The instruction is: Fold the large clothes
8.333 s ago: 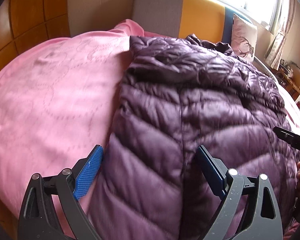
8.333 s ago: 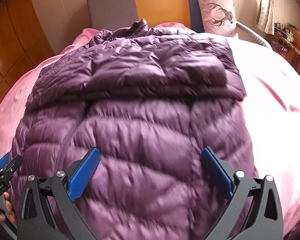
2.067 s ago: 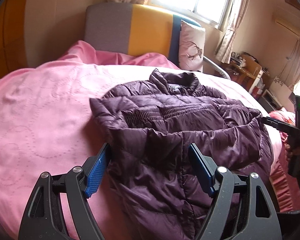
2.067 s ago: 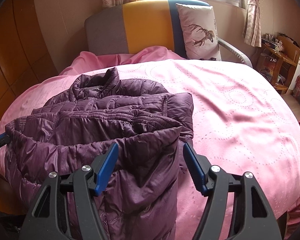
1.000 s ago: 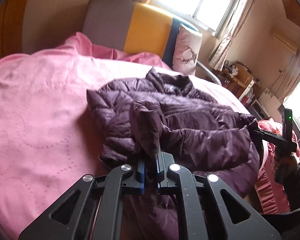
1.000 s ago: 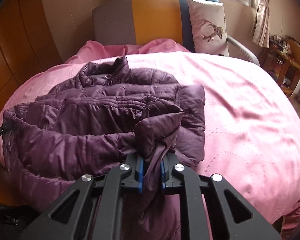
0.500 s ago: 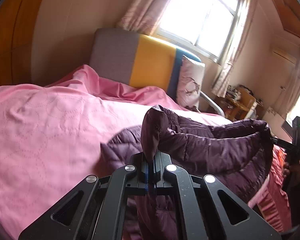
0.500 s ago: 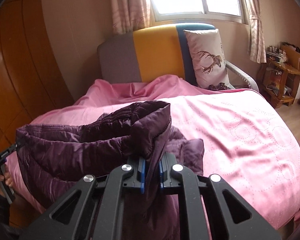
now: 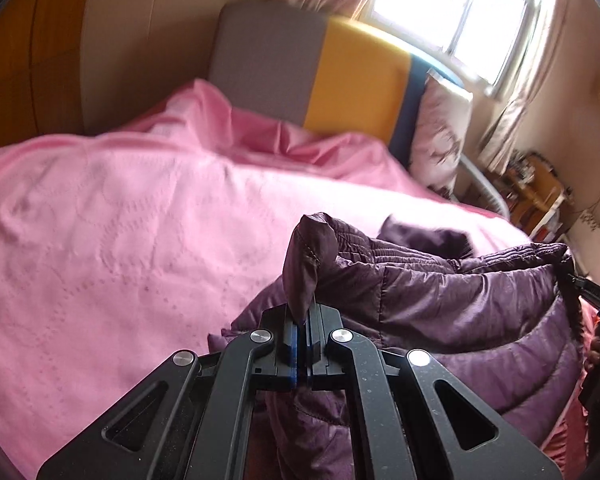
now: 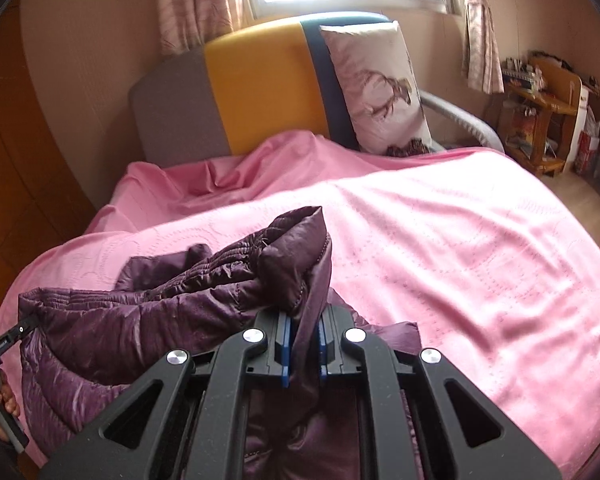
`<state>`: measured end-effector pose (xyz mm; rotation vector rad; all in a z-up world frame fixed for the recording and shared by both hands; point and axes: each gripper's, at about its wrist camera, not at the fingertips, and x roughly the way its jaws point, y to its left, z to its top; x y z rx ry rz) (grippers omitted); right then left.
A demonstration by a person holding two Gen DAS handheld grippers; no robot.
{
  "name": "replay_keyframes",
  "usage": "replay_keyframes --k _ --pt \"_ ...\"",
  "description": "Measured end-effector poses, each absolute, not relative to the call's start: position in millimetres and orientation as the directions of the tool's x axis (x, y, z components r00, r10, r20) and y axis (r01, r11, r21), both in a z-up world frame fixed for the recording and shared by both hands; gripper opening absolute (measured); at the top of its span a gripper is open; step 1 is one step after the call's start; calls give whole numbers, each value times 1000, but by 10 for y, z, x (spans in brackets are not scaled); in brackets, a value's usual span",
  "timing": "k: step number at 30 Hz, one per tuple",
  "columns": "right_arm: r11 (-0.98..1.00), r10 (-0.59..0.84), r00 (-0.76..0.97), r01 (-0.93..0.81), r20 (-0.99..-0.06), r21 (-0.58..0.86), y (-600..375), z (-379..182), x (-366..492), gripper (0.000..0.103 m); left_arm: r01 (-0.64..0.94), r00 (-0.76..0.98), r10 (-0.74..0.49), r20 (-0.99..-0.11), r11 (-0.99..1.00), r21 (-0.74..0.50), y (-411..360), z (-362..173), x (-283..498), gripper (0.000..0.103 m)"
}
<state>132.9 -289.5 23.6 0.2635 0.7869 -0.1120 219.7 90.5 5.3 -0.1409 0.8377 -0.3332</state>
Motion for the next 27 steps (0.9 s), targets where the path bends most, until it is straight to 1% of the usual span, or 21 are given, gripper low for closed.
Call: replay_keyframes --k 5,8,9,12,18,19,20,21,22,23,24,25,27 --pt "952 -24 633 252 -774 176 -2975 -212 1646 11 222 574 -290 -765 955 -195 774 -273 2390 1" --pt "950 -28 602 263 -798 166 -2984 -460 1761 16 208 544 -286 -789 957 -203 746 -469 2460 2" --pt "947 -23 590 271 -807 171 -2998 -548 1798 18 214 545 -274 -793 959 -184 708 -528 2465 2" --pt "938 -17 574 293 -818 186 -3070 -762 1870 20 237 568 -247 -785 963 -132 625 -599 2419 2" --pt "940 -34 565 299 -825 166 -3056 -843 1934 22 223 570 -266 -777 961 -166 671 -635 2442 3" --pt "938 -27 562 301 -827 174 -3070 -834 1929 25 217 569 -267 -778 961 -171 682 -607 2438 4" --pt "936 -19 559 302 -829 182 -3084 -816 1914 26 209 569 -260 -780 963 -169 689 -579 2430 7" --pt "936 -16 554 302 -832 183 -3089 -786 1915 33 187 574 -236 -784 970 -156 713 -524 2410 18" --pt "938 -22 546 300 -837 171 -3092 -736 1909 46 150 587 -199 -785 979 -136 754 -455 2380 37" --pt "941 -34 543 300 -839 156 -3090 -671 1892 53 121 609 -182 -772 983 -137 811 -381 2327 45" --pt "941 -49 552 304 -832 146 -3084 -590 1851 64 104 632 -181 -754 983 -150 865 -312 2280 55" --pt "943 -55 574 300 -817 147 -3079 -500 1792 65 84 658 -173 -733 984 -156 919 -216 2202 59" --pt "949 -59 612 280 -789 147 -3031 -328 1666 64 74 698 -165 -697 985 -159 958 -39 2046 59"
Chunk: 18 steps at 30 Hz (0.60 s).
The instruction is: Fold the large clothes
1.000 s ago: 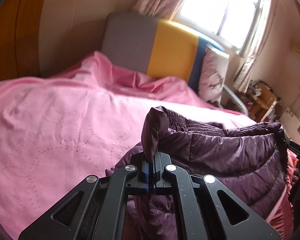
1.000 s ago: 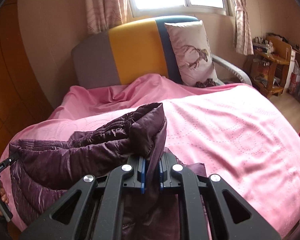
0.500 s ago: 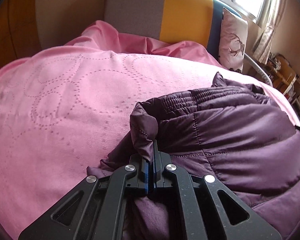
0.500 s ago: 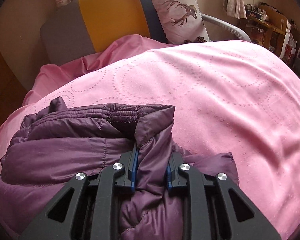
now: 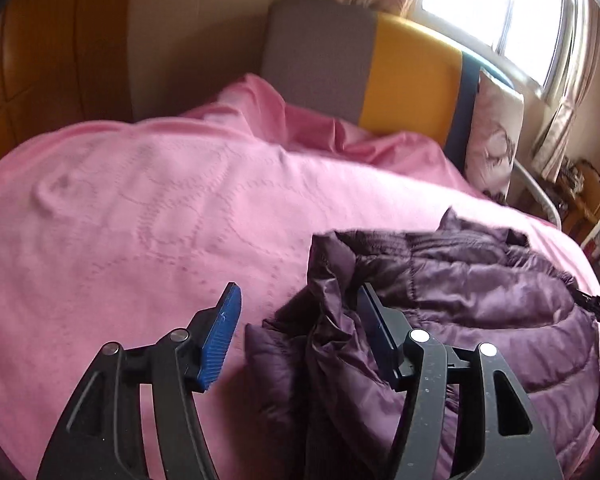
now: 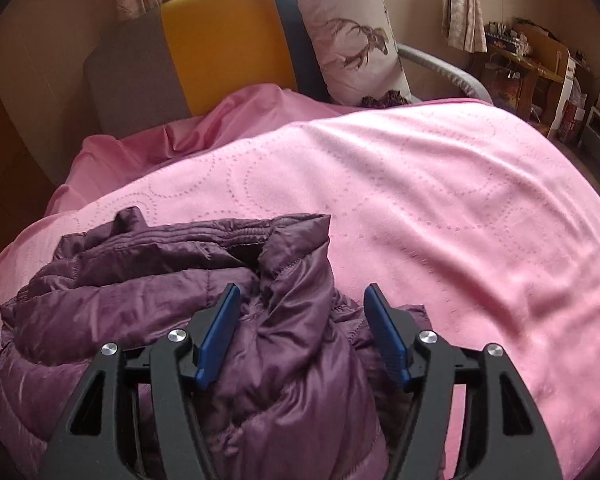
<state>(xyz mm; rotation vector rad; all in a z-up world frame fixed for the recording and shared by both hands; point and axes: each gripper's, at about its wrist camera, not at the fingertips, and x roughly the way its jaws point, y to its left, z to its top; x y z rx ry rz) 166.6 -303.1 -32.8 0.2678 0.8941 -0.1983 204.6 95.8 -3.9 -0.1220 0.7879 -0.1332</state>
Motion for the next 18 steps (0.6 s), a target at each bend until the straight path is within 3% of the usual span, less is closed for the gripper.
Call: replay_keyframes --k 7,12,18 --pt "987 75 692 49 -718 150 -2267 79 1027 67 285 716 -339 -610 940 -188 416 291 1460 60" --pt "993 114 673 -63 -731 96 -1714 -87 618 72 376 641 -402 -654 907 -188 -22 89 1223 60" --pt "996 66 632 9 -772 92 -1841 -419 556 74 319 596 -358 -719 927 -197 38 -338 1266 65"
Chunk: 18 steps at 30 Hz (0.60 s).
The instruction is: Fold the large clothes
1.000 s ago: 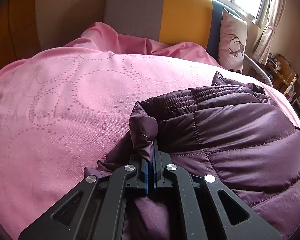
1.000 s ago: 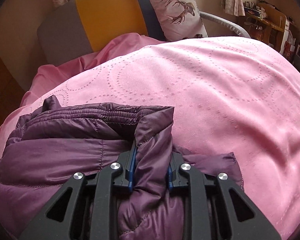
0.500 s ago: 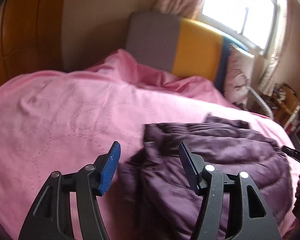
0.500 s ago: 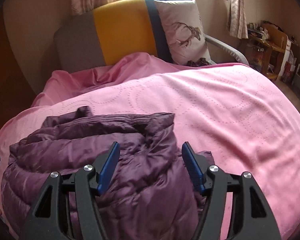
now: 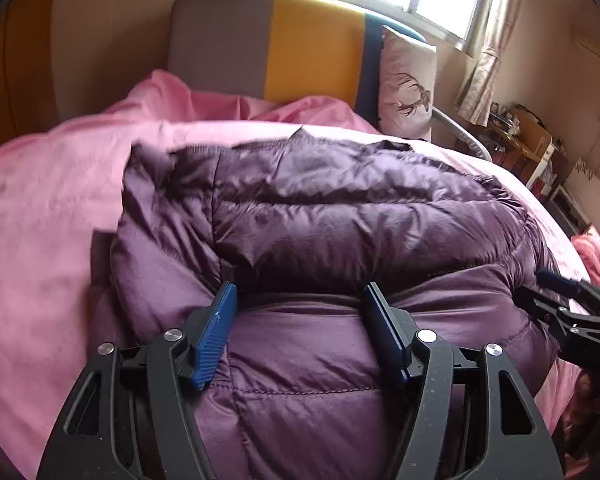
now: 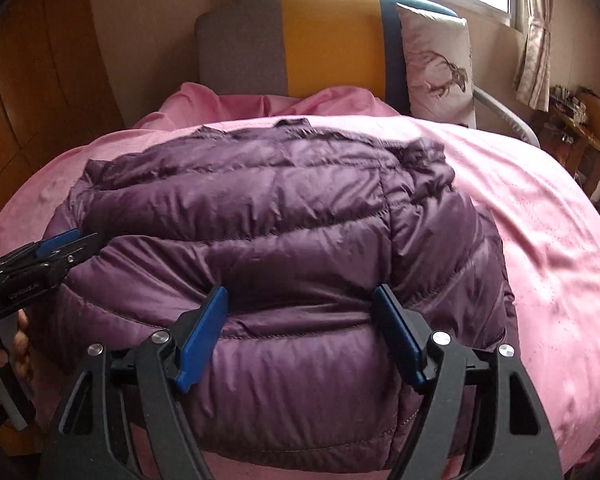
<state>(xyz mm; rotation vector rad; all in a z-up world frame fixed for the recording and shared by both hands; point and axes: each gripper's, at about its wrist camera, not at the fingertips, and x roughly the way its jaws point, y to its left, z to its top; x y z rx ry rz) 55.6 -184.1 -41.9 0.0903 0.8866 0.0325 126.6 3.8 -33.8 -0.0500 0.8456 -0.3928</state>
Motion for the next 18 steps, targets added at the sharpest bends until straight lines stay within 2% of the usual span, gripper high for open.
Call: replay_keyframes --k 5,8,12,15,18 --pt "999 27 633 10 -774 43 -1906 -668 592 74 319 631 -307 -713 940 -122 -4 -464 1261 65" --pt "996 46 625 28 -779 81 -1979 -594 538 73 281 626 -324 -710 942 -182 138 -342 1160 66" --pt "991 33 667 73 -744 109 -2192 -363 234 76 217 685 -298 -665 955 -204 491 -176 870 85" --pt "981 -20 689 153 -724 119 -2455 -288 -51 77 149 680 -286 -676 956 -254 793 -225 726 86" --pt "964 -49 655 230 -754 137 -2685 -408 -150 76 82 649 -309 -695 937 -340 1075 -387 667 86"
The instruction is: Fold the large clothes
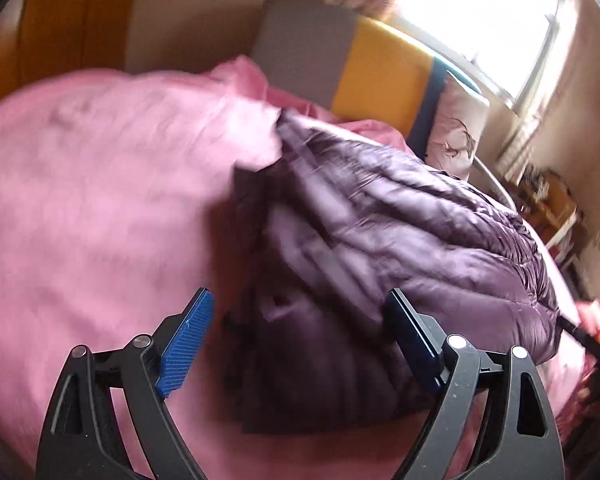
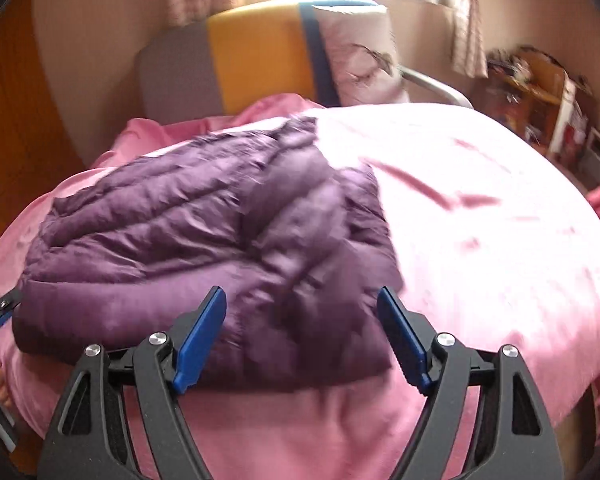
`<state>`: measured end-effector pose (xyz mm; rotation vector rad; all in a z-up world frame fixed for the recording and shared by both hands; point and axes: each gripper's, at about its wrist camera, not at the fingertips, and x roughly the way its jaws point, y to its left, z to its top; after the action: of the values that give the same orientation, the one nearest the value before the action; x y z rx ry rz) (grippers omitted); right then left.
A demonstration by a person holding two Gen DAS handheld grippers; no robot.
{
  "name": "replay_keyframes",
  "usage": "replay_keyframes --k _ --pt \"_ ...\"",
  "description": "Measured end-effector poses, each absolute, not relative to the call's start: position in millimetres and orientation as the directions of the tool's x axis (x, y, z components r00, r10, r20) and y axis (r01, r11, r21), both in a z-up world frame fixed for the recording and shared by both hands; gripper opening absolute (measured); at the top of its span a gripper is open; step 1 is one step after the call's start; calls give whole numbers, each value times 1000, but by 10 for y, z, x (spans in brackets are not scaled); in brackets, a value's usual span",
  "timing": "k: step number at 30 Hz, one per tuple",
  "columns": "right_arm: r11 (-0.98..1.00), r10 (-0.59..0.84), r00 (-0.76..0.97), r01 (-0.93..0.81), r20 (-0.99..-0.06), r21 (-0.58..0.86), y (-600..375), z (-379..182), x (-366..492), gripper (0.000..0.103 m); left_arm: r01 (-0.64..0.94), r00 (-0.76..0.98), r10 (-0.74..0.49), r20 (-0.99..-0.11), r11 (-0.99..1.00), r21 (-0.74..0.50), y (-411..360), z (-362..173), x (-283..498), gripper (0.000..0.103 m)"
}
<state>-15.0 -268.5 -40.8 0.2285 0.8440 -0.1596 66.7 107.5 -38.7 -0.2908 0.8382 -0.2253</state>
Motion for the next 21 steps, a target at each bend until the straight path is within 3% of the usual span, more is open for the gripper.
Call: replay_keyframes --k 3,6,7,10,14,18,21 --pt "946 17 617 244 -787 212 -2796 -556 -166 42 76 577 -425 -697 878 -473 1191 -548 709 84" --pt "938 72 615 227 -785 263 -2803 -576 -217 17 96 533 -502 -681 835 -541 1240 -635 719 69" --pt "941 80 614 213 -786 262 -2787 -540 -256 13 106 527 -514 -677 830 -547 1236 -623 698 62" --pt "946 98 609 190 -787 264 -2809 -443 -402 10 148 511 -538 -670 823 -548 1244 -582 635 54" --pt "948 114 588 178 -801 265 -2898 -369 -719 9 178 476 -574 -666 805 -566 1284 -551 486 53" --pt "950 94 540 203 -836 238 -2982 -449 -1010 9 238 431 -584 -687 809 -538 1204 -486 167 53" --pt "956 67 511 212 -857 201 -2997 -456 -1142 9 249 472 -521 -711 853 -459 1185 -312 13 59"
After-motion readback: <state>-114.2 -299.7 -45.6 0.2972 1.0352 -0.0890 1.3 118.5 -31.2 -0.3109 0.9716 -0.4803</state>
